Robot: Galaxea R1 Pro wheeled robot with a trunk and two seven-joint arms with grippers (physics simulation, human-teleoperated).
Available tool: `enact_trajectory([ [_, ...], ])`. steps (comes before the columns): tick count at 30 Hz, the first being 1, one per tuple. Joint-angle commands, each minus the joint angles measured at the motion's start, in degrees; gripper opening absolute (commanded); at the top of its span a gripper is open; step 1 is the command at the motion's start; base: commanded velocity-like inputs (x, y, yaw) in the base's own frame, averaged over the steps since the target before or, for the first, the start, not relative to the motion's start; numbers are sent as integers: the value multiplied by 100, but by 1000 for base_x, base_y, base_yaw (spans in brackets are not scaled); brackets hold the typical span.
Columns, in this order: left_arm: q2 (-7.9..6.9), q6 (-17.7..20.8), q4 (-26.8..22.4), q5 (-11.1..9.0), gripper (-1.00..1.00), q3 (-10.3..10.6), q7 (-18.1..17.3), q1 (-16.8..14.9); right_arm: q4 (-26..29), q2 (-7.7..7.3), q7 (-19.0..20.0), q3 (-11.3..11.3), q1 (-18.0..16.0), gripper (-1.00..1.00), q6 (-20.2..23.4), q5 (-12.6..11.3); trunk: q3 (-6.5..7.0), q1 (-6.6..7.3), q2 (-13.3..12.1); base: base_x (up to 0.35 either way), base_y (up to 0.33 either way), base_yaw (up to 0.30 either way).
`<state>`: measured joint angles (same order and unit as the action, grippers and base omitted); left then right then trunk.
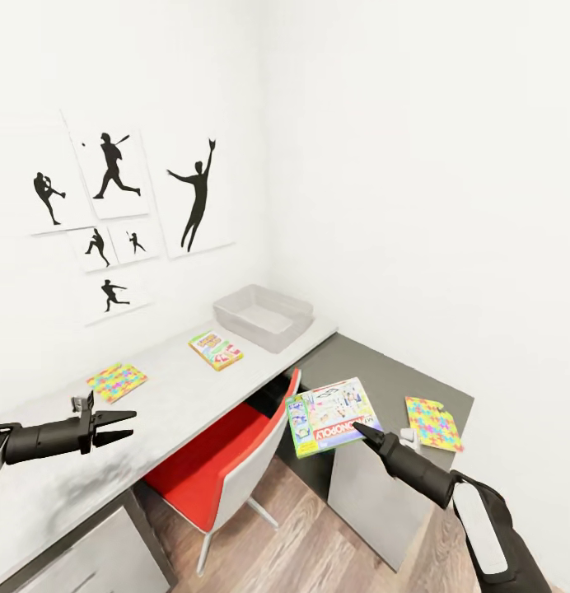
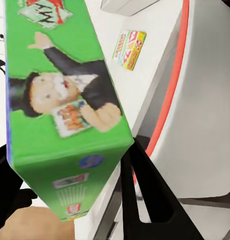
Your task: Put all the toys in the child's room - the three board games (two on the bed and one on the table), the two jigsaw puzzles on the table, and the tennis ball on the table - inside the toy box on the table in the child's room.
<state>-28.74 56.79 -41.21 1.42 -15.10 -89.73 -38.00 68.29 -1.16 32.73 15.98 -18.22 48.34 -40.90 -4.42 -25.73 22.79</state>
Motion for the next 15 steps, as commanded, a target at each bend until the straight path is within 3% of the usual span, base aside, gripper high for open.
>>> enact_trajectory([
  [1, 0, 59, -1, 16, 100, -2, -27, -5, 5, 1, 14, 10, -6, -100, 44, -30, -12, -5, 13, 185, 0, 37],
  [15, 7, 43, -1, 16, 100, -11, -27, -5, 9, 1, -3, 10, -6, -100, 44, -32, -27, -5, 13, 235, 0, 32],
])
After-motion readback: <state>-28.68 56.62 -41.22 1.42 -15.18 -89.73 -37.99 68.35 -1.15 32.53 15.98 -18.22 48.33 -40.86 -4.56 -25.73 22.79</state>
